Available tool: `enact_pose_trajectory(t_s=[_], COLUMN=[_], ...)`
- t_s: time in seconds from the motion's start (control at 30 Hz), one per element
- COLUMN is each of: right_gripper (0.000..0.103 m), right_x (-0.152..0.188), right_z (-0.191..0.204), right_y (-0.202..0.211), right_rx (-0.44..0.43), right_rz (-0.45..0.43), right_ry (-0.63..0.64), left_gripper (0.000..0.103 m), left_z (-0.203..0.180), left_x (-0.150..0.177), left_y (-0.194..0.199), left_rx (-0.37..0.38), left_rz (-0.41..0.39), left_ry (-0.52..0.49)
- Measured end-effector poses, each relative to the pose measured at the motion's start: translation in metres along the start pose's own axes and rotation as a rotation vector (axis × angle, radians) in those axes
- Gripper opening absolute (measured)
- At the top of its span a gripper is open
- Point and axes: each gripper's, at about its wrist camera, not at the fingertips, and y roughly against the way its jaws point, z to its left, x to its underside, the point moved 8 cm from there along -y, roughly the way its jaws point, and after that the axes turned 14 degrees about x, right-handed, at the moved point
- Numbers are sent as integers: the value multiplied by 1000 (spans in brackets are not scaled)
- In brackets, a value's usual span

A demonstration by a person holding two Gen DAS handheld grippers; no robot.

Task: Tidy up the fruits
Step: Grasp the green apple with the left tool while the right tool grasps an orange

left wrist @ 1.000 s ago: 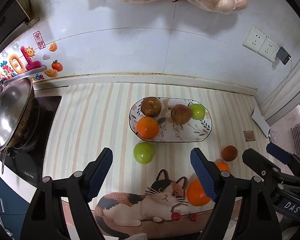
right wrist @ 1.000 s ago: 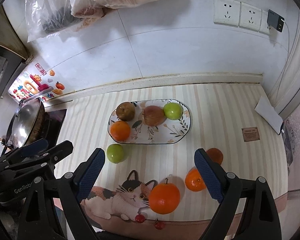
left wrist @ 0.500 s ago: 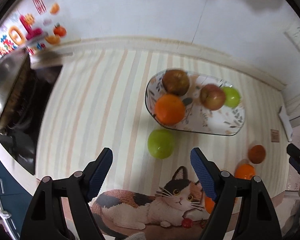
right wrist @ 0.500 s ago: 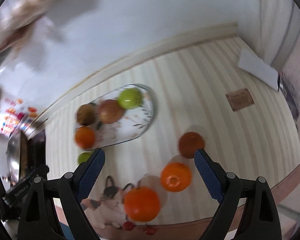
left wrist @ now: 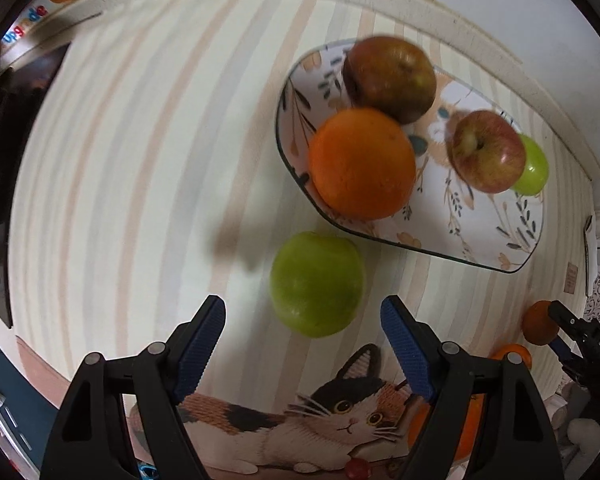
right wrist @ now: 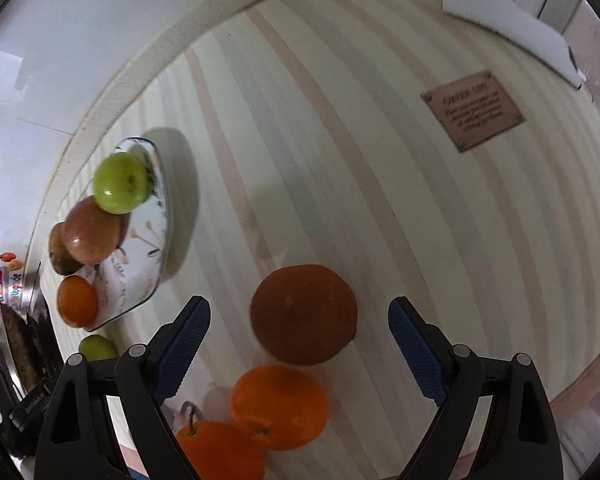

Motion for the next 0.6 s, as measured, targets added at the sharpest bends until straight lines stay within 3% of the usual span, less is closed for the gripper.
enact_pose_trajectory(t_s=[0.17,0.3,0.37,0.43,0.6], right_gripper=[78,68,59,59,59], right_x=[1,-4,-7,-9,-11], right_z=[3,10,13,15,17], right_y=[-14,-12,-11,-10,-7], right_rx=[-7,0,14,15,24], right_rz=[30,5,-14,-22,-37], right_ry=[-1,25,44,47,73], left_gripper=[79,79,66,54,54], left_z=[0,1,-1,-2,-8], left_x=[-1,-4,-7,-10,-14], left_y=[-17,-22,-21,-22,-20], left_rx=[-1,-11,-17,-17,-42], left_rz=[20,7,-8,-11,-35], left_ry=[0,-3,-16,-23,-61])
